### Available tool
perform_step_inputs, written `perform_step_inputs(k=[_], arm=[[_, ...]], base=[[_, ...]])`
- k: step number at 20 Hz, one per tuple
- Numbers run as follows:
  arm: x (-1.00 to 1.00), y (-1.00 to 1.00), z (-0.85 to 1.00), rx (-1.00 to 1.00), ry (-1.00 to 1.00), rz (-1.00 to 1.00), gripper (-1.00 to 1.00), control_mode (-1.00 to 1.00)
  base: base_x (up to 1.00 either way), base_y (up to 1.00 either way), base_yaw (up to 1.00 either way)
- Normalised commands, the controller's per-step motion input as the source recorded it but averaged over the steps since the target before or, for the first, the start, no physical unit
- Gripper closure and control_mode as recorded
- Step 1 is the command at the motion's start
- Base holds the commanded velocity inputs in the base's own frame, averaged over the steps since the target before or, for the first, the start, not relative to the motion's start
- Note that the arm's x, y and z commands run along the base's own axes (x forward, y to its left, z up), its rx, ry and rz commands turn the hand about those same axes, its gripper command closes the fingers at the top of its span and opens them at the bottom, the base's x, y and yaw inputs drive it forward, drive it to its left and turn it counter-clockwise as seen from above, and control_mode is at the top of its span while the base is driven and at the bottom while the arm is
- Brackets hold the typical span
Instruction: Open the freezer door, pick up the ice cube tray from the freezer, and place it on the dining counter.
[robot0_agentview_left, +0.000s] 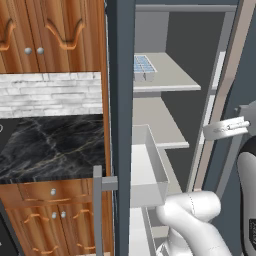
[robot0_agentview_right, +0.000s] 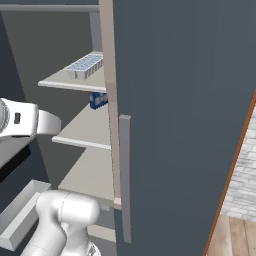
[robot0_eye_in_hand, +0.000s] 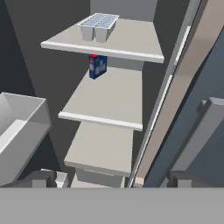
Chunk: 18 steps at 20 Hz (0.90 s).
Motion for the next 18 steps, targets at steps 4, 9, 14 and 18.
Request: perform_step_inputs(k=[4, 9, 14, 18], arm=[[0.0, 0.17, 0.52, -0.15, 0.0, 0.18, -1.0, -1.0], [0.17, 0.18, 0.42, -0.17, 0.0, 0.14, -1.0, -1.0], [0.5, 0.05, 0.21, -0.14, 0.0, 0.09, -1.0, -1.0], [0.41, 0.07, 0.15, -0.12, 0.0, 0.09, -1.0, -1.0]], base=[[0.0, 0.0, 0.0], [0.0, 0.0, 0.0], [0.0, 0.0, 0.0], [0.0, 0.0, 0.0]])
